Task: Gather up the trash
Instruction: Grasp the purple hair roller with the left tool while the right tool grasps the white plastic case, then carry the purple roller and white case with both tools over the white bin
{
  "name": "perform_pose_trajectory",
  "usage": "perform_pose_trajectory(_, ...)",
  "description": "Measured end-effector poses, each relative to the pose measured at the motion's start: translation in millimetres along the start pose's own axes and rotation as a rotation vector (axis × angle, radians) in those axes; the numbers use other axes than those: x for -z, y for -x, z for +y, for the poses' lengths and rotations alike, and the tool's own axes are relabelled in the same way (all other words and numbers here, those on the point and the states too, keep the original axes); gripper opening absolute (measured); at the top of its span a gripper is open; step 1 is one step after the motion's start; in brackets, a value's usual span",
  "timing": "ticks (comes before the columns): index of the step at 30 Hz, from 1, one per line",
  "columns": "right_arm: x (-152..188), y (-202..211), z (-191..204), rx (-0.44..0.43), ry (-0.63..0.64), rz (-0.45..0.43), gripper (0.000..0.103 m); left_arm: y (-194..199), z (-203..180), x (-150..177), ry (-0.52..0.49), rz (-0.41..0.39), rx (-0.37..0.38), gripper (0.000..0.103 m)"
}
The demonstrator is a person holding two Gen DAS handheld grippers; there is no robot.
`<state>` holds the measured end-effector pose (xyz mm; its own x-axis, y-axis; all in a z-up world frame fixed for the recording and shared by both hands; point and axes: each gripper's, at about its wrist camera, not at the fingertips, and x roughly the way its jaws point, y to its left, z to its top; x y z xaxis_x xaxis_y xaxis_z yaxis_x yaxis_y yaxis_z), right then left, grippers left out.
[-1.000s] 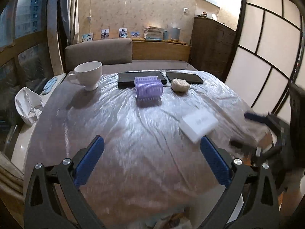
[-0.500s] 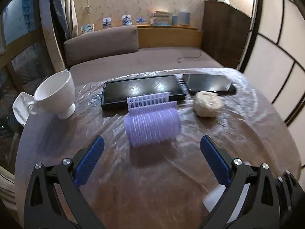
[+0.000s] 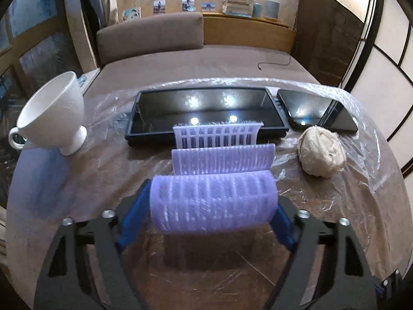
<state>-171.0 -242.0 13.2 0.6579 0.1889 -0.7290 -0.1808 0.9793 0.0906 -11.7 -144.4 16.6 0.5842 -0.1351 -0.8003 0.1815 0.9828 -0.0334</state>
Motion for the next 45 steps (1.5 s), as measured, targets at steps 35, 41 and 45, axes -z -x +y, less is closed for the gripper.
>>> perform_pose_trajectory(35, -10.2, 32.4, -35.3, -0.129, -0.105, -0.093, 0.082, 88.7, -0.7, 55.9, -0.063, -0.123, 0.113, 0.073)
perform_pose_trajectory(41, -9.3, 34.4, -35.3, -0.130, -0.101, -0.094, 0.082, 99.1, 3.0, 71.6, -0.073, -0.138, 0.117, 0.073)
perform_pose_trajectory(45, -7.7, 36.6, -33.5, -0.130, -0.091, -0.096, 0.082, 103.8, 5.3, 83.3, -0.074, -0.139, 0.117, 0.073)
